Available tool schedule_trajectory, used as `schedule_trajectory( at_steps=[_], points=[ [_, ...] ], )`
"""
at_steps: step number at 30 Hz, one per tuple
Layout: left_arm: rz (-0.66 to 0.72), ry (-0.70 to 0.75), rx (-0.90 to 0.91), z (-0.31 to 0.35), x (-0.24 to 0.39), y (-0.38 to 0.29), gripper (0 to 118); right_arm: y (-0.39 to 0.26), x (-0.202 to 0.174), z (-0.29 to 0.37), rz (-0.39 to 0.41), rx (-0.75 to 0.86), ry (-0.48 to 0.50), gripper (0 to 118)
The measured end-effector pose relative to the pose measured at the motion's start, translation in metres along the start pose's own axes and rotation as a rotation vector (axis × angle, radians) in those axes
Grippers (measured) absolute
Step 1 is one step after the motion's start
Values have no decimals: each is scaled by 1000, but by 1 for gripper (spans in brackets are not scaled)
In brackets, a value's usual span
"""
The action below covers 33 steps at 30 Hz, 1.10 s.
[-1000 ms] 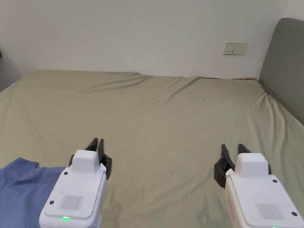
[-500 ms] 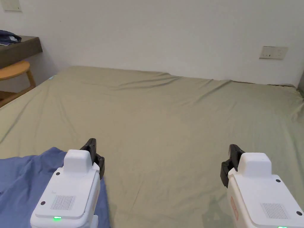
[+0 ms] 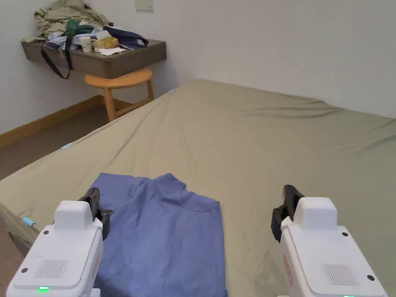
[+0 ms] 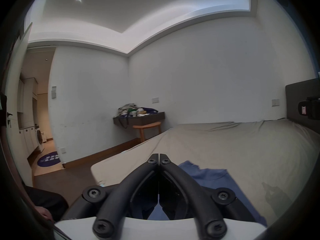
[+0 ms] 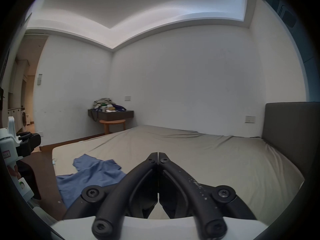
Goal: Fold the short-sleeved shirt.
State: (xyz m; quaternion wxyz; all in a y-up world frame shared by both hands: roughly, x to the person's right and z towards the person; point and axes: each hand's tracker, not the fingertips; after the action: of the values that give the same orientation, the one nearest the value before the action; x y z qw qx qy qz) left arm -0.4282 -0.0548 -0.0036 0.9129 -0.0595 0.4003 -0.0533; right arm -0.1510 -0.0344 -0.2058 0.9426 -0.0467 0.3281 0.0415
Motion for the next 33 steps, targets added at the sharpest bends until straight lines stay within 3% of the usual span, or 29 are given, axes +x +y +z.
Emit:
schedule_trajectory(
  at_steps=[8,12,14,15,16,17,18,19,24,27,30,32,33],
  points=[
    [53,25,-131,-9,-27,-13,0,-9,-26,0,2,-26,64,2],
    [108,-87,-301,-44,-12,-22,2,-16,-18,4,21,-50,56,2],
    [135,-143,-387,-62,1,-27,26,-20,-10,5,29,-59,39,2],
    [150,-169,-435,-72,11,-30,43,-21,-6,6,31,-63,27,2],
    [144,-191,-477,-80,19,-32,70,-23,-2,6,33,-69,14,2],
    [131,-213,-515,-89,30,-37,90,-24,4,5,30,-79,-1,2],
    [122,-228,-553,-98,42,-41,107,-26,8,5,23,-88,-13,2],
    [115,-242,-594,-105,53,-45,117,-28,13,6,21,-94,-17,2],
    [99,-232,-761,-157,102,-80,110,-38,34,6,33,-127,-76,2],
    [141,-208,-862,-185,120,-110,84,-45,46,5,39,-150,-106,2],
    [102,-206,-1013,-200,136,-143,74,-54,58,0,42,-189,-140,2],
    [61,-183,-840,-183,139,-135,69,-57,65,-2,24,-205,-148,2],
    [54,-185,-899,-184,142,-136,64,-58,67,-2,22,-206,-152,2]
  ],
)
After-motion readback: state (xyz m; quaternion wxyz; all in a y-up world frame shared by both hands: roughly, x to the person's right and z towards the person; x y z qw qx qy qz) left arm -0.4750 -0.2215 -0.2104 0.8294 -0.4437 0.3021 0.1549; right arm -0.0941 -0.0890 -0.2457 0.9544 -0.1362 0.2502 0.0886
